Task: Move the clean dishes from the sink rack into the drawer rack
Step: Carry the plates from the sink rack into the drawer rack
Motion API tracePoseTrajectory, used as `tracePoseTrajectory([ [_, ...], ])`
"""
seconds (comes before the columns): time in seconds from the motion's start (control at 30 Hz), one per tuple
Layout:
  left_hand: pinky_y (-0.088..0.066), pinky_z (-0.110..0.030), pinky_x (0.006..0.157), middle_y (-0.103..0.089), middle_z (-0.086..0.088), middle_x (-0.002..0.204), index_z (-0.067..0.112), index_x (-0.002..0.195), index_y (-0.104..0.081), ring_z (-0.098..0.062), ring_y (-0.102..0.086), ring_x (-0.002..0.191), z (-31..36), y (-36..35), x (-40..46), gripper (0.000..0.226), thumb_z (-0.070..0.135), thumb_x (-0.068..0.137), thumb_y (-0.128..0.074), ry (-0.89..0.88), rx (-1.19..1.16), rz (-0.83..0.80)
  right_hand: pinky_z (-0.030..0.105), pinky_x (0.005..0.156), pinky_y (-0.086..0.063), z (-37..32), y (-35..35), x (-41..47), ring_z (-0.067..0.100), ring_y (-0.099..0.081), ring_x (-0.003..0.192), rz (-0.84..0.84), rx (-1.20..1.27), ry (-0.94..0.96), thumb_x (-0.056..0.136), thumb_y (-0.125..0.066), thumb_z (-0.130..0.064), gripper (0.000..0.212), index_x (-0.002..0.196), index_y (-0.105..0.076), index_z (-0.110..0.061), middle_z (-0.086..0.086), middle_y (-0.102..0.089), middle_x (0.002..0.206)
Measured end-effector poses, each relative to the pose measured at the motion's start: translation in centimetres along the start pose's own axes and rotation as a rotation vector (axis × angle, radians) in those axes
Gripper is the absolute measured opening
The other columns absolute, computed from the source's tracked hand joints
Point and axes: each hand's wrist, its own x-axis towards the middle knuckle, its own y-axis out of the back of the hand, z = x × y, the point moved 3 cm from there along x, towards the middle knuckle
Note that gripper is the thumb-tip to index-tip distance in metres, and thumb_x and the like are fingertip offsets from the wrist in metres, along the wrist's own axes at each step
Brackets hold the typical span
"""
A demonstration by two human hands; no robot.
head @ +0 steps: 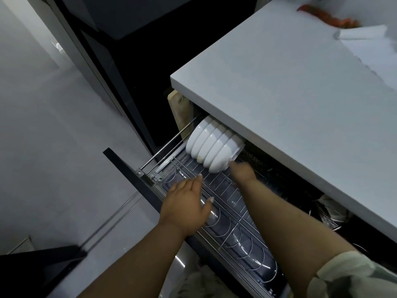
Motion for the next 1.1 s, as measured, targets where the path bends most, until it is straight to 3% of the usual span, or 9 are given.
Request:
tracePoseTrajectory([
  [0.07,-0.025,-0.032,0.112,-0.044,-0.002,0.147,0.018,0.15,-0.024,-0.017,-0.038,0.135,0.1,0.2,-0.2,0.064,0.049,0.096,-0.036,0.026,-0.028,0.009,0.04,0.081,-0.05,2.4,-0.1,-1.6,0.025,-0.057,0.078,-0.056,0.101,-0.017,0.087,-0.051,-0.05,0.042,0.091,-0.061,-0.009,0.009,-0.057,0.082],
  [0.13,-0.037,-0.032,0.103,-0.053,-0.005,0.138,0.018,0.149,-0.027,-0.021,-0.047,0.126,0.3,0.4,-0.5,0.06,0.046,0.097,-0.037,0.048,-0.039,0.001,0.043,0.085,-0.052,4.4,0.4,-3.7,0.023,-0.055,0.079,-0.065,0.188,-0.025,0.092,-0.052,-0.035,0.027,0.072,-0.053,-0.018,0.003,-0.055,0.073],
  [0.2,-0.045,-0.032,0.093,-0.059,-0.004,0.129,0.021,0.148,-0.028,-0.022,-0.054,0.116,0.2,0.5,-0.7,0.056,0.044,0.097,-0.037,0.067,-0.044,-0.007,0.044,0.084,-0.052,6.3,0.8,-5.6,0.025,-0.057,0.078,-0.054,0.242,-0.04,0.095,-0.051,-0.031,0.027,0.072,-0.054,-0.016,0.003,-0.056,0.071],
  [0.37,-0.051,-0.038,0.086,-0.065,0.003,0.114,0.022,0.145,-0.034,-0.02,-0.06,0.101,2.1,0.8,-3.1,0.053,0.038,0.096,-0.045,0.135,-0.292,0.038,0.028,0.058,-0.042,10.5,2.7,-9.5,0.018,-0.046,0.055,-0.057,0.429,-0.03,0.098,-0.052,-0.026,0.017,0.09,-0.057,-0.011,0.006,-0.049,0.064],
  [0.57,-0.051,-0.035,0.08,-0.06,0.017,0.082,0.02,0.142,-0.037,-0.014,-0.062,0.085,5.9,2.2,-7.5,0.049,0.036,0.097,-0.047,0.164,-0.454,0.112,0.024,0.049,-0.039,11.6,6.5,-13.7,0.019,-0.05,0.052,-0.019,0.475,0.049,0.097,-0.053,-0.025,0.023,0.077,-0.052,-0.014,0.006,-0.054,0.063],
  [0.83,-0.05,-0.034,0.079,-0.061,0.006,0.074,0.02,0.136,-0.045,-0.017,-0.061,0.081,11.7,4.3,-12.7,0.041,0.032,0.097,-0.047,0.071,-0.496,0.127,0.022,0.046,-0.038,12.6,12.4,-21.4,0.017,-0.048,0.047,0.042,0.585,0.162,0.098,-0.051,-0.02,0.02,0.082,-0.054,-0.008,0.008,-0.052,0.06],
  [0.97,-0.045,-0.029,0.067,-0.061,0.006,0.076,0.02,0.13,-0.049,-0.012,-0.059,0.075,15.3,4.2,-14.5,0.036,0.033,0.097,-0.047,-0.01,-0.524,0.115,0.02,0.042,-0.042,14.4,16.5,-24.9,0.015,-0.052,0.049,0.12,0.609,0.193,0.096,-0.053,-0.019,0.016,0.087,-0.058,-0.007,0.007,-0.057,0.062],
  [1.1,-0.048,-0.03,0.075,-0.06,0.007,0.081,0.018,0.126,-0.052,-0.014,-0.06,0.081,19.6,3.3,-15.7,0.032,0.032,0.097,-0.048,-0.093,-0.535,0.068,0.019,0.041,-0.043,17.1,20.5,-27.9,0.015,-0.054,0.049,0.204,0.649,0.186,0.094,-0.052,-0.013,0.013,0.087,-0.06,-0.007,0.007,-0.058,0.062],
])
